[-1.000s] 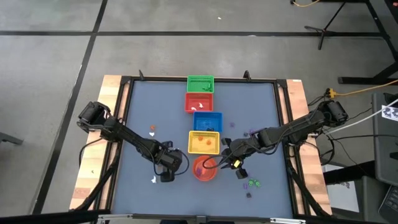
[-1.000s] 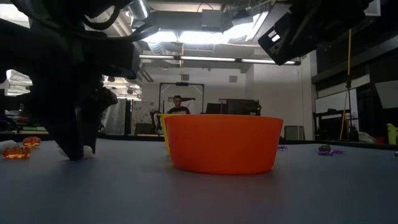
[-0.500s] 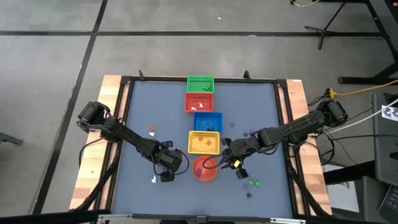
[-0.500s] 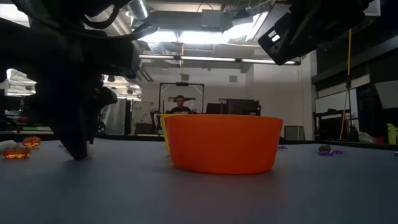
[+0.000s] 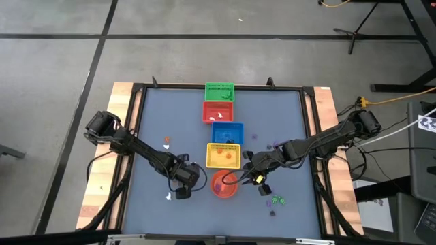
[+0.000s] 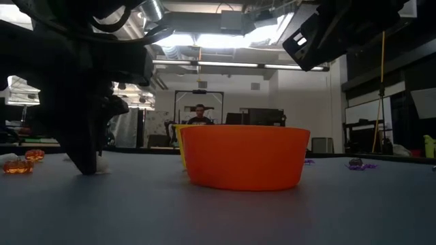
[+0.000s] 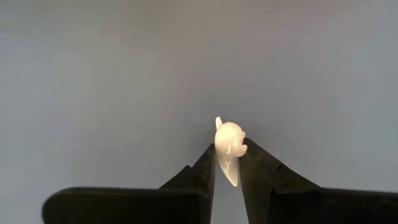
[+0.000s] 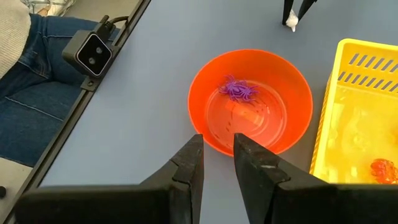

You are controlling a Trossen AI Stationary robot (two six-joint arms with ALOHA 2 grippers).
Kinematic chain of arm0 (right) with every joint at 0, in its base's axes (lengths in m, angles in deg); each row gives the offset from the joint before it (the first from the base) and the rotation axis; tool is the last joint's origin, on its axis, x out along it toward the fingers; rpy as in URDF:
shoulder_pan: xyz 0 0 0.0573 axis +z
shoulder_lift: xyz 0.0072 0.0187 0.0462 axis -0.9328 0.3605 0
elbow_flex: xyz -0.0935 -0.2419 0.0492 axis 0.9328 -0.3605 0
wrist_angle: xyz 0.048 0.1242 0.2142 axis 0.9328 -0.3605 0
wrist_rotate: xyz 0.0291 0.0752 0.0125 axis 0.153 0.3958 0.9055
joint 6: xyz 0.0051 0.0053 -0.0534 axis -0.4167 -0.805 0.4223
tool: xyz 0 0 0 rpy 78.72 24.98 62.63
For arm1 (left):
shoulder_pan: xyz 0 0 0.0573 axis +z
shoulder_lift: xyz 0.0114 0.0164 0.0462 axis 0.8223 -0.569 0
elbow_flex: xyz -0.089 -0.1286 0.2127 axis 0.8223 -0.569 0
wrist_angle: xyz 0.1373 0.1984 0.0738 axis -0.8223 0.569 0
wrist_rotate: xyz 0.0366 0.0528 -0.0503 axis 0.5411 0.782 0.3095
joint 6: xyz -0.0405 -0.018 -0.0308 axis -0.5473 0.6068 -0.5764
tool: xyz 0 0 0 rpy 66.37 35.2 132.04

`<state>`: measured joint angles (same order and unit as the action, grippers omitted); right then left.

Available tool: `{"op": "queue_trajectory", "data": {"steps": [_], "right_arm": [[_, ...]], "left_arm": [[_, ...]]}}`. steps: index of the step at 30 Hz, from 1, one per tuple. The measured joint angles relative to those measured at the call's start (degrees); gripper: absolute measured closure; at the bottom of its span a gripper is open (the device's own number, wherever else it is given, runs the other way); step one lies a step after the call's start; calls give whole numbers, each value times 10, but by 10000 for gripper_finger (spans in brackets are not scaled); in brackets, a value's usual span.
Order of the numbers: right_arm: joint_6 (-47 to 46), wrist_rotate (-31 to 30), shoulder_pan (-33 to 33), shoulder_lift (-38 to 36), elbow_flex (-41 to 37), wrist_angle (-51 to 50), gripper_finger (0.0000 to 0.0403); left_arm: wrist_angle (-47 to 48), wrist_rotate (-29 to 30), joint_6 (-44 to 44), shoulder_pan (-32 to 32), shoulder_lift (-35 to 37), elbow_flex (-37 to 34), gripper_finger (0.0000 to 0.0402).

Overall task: Sort Halloween decoration
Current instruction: Put the white ghost toy into the red bin

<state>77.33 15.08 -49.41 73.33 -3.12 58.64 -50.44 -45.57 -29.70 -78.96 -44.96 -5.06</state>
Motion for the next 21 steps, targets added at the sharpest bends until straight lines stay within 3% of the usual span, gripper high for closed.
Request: {"op": "queue_trajectory", "data": {"steps": [21], "right_arm": [[0, 0, 0, 0, 0, 3, 317]], "left_arm": [[-74, 13, -18, 3, 0, -1, 365]]}}
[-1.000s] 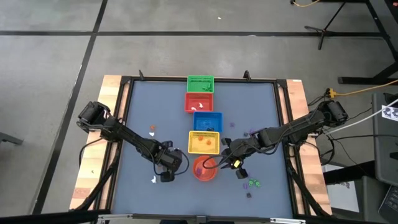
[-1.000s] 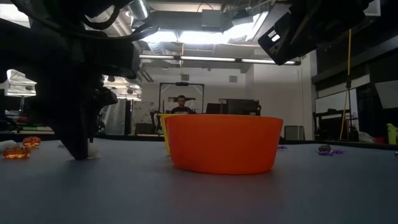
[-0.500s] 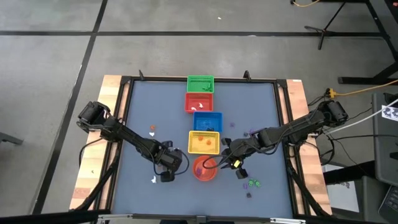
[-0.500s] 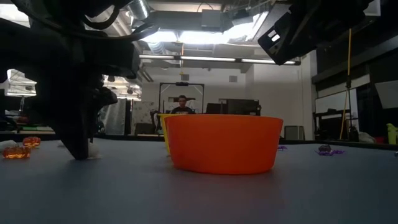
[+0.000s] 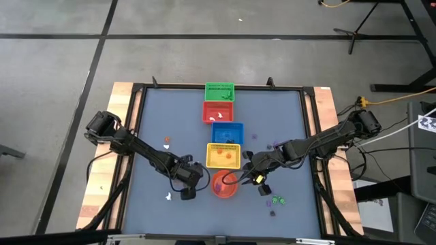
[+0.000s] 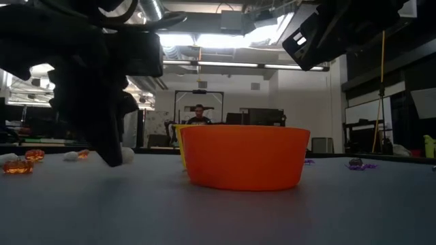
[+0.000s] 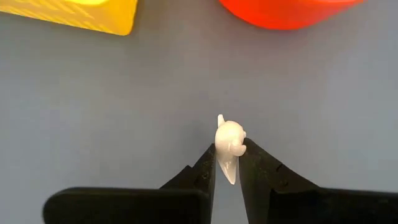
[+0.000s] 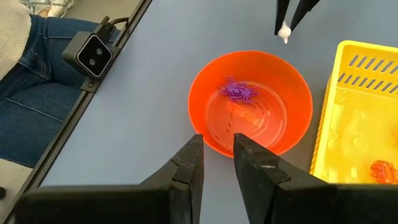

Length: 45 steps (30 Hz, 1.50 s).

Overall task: Sort Halloween decoration
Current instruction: Put the white ghost toy into the red bin

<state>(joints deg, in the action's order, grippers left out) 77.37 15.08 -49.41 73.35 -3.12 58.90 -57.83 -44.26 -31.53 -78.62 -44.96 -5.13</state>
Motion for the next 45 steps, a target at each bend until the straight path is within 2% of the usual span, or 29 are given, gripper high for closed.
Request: {"op": "queue_trajectory", "data": {"steps": [6, 10, 17, 24, 31, 36, 45], "right_arm": [[0, 0, 0, 0, 0, 0, 317], [0, 0, 0, 0, 0, 0, 317], [0, 0, 0, 0, 0, 0, 317], [0, 0, 0, 0, 0, 0, 317], [0, 0, 0, 0, 0, 0, 317], [0, 0, 0, 0, 0, -1, 317], [5, 0, -1, 0, 0, -4, 317]], "left_arm": [[2, 0, 3, 13, 0, 2, 365], [2, 1, 48, 27, 0, 19, 365], [73, 8, 108, 47, 0, 60, 365], [178, 58, 154, 61, 0, 117, 365], [235, 109, 201, 89, 1, 164, 365], [240, 126, 263, 129, 26, 181, 365], [212, 131, 386, 252, 59, 186, 365]]}}
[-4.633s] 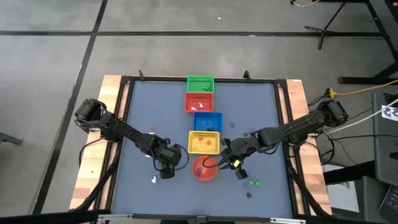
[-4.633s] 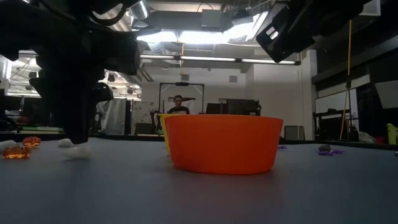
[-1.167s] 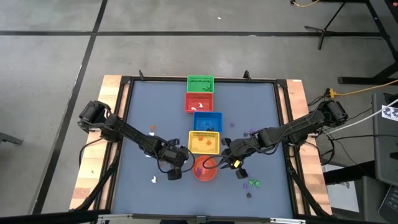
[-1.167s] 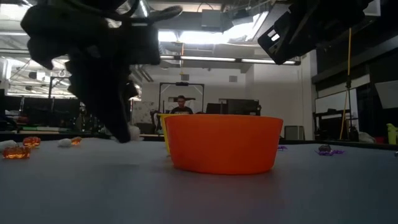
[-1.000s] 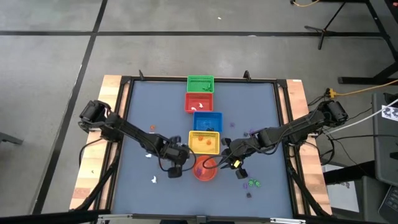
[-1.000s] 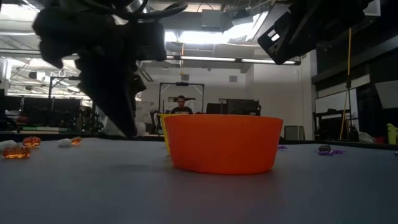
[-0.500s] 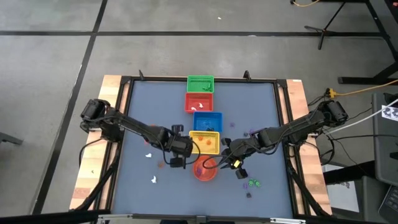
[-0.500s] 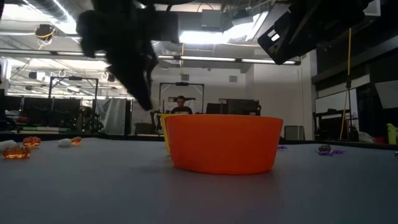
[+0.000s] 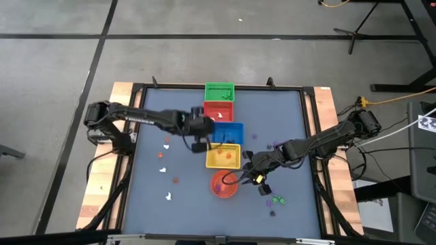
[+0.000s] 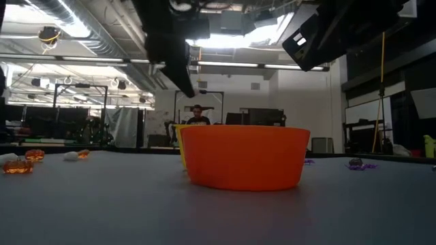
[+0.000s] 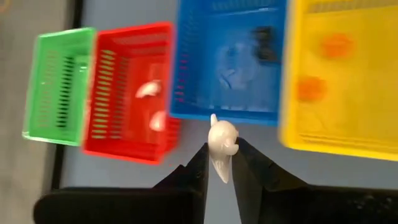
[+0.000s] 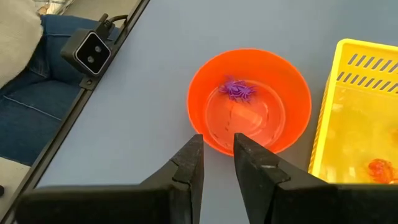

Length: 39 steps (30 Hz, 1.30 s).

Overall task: Sort Halloween decoration
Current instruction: Put the white ghost toy into the red bin, then put the purple spider toy into the orange bin

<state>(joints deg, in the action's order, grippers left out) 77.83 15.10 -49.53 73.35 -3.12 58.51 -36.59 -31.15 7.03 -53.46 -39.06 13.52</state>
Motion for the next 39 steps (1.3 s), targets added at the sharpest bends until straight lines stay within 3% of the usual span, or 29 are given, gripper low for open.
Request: {"op": "queue_trajectory", "data": {"steps": [3, 10, 13, 23, 33, 39], "right_arm": [[9, 0, -4, 0, 0, 0, 317], [10, 1, -19, 0, 0, -3, 317], [10, 1, -19, 0, 0, -4, 317], [9, 0, -19, 0, 0, -11, 317], [8, -15, -19, 0, 0, -13, 317], [0, -13, -28, -9, 0, -62, 317]], "left_arm": [[-34, -4, 47, 42, 0, -2, 365], [-158, -128, 84, 131, -3, -27, 365], [-184, -155, 85, 153, -10, -42, 365], [-263, -152, 84, 193, -19, -76, 360], [-264, -153, 84, 196, -19, -76, 288], [-263, -153, 80, 196, -19, -76, 271]]}}
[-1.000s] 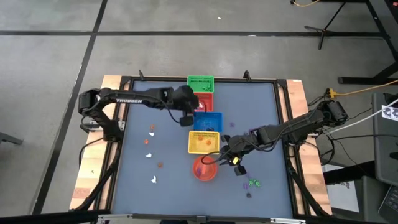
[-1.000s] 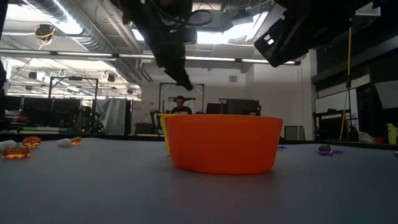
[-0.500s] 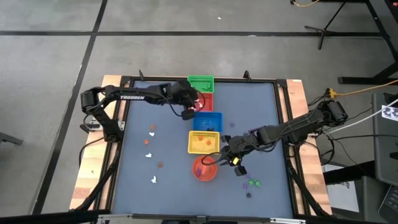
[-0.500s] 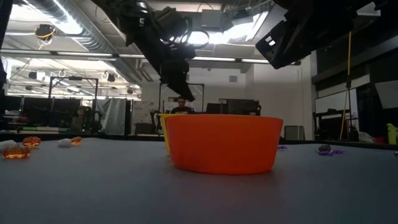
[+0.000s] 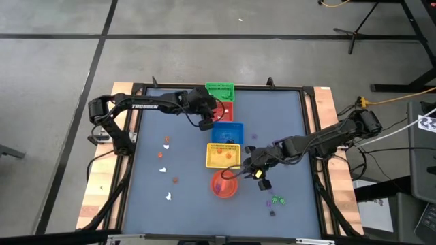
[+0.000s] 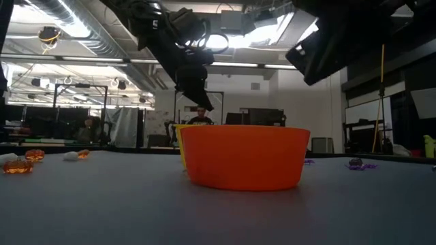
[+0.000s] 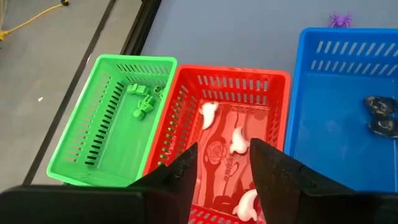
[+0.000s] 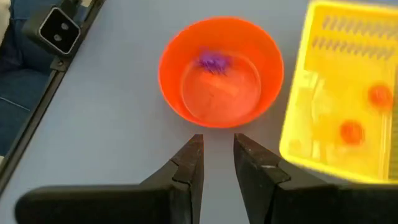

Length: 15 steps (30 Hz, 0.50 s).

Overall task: Sort Halloween decoration
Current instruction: Put the purple spider toy into the orange bin

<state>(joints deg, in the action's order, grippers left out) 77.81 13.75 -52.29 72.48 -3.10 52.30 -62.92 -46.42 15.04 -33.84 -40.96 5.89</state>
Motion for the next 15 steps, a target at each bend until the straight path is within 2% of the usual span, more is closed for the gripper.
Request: {"op": "queue_trajectory", "data": {"steps": [12, 15], "right_arm": [[-22, -3, -101, -93, 0, -202, 317], [-10, -28, -128, -108, 0, -263, 317]], "left_arm": [[1, 0, -1, -1, 0, 0, 270], [1, 0, 0, -1, 0, 0, 270]]}}
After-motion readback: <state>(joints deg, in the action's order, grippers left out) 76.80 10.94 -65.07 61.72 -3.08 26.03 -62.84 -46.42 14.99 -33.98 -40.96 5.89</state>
